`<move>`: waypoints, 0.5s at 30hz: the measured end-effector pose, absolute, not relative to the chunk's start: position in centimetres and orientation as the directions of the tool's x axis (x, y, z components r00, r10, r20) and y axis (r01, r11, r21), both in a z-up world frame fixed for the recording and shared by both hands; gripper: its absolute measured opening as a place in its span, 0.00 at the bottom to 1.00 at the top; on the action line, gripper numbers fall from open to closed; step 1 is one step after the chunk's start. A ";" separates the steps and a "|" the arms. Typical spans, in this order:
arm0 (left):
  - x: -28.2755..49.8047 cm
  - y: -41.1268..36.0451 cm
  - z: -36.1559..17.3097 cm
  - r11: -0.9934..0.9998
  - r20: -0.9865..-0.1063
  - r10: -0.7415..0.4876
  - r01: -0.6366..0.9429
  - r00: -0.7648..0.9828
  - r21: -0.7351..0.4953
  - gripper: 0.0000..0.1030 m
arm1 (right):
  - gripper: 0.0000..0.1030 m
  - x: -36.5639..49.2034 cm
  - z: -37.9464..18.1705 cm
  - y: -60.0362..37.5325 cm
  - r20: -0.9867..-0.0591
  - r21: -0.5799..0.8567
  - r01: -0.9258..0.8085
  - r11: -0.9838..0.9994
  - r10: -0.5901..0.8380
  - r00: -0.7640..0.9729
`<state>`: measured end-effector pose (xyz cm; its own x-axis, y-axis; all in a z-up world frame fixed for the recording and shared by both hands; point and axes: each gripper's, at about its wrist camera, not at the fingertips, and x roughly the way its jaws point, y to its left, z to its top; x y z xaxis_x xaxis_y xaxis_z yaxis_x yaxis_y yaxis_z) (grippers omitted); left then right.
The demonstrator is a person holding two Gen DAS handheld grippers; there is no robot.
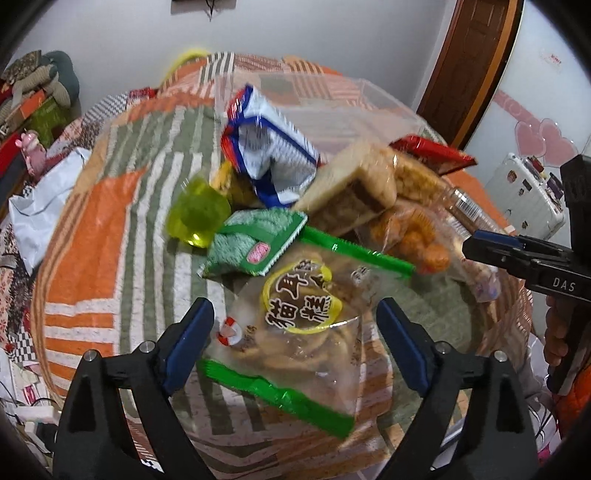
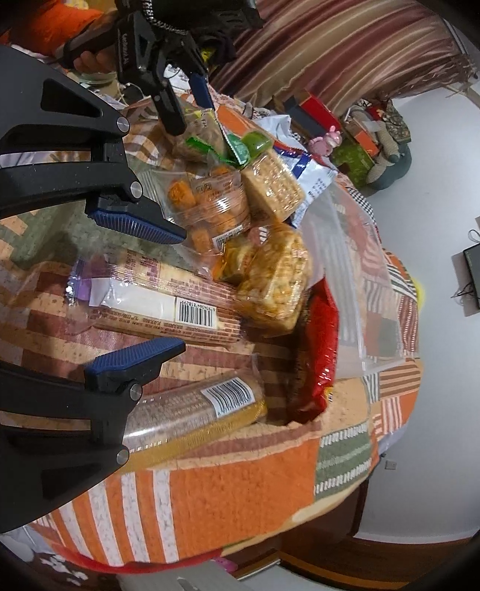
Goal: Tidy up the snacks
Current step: 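Grasp the green-trimmed cake bag with the left tool while the right tool grasps the biscuit roll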
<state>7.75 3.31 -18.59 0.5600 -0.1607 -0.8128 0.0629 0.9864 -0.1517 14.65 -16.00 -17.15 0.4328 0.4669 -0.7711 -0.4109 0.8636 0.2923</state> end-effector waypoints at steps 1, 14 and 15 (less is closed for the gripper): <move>7.9 3.3 -19.0 0.987 -0.819 -0.160 0.061 0.551 -0.152 0.88 | 0.48 14.8 -17.3 -15.9 -0.777 0.291 -0.411 0.864 0.464 0.426; 8.3 2.5 -19.4 0.990 -0.812 -0.140 0.071 0.566 -0.121 0.59 | 0.45 15.2 -18.2 -16.0 -0.811 0.219 -0.435 0.873 0.411 0.416; 8.3 2.6 -19.3 0.989 -0.810 -0.149 0.074 0.567 -0.130 0.57 | 0.43 15.2 -18.1 -16.1 -0.810 0.217 -0.430 0.876 0.407 0.422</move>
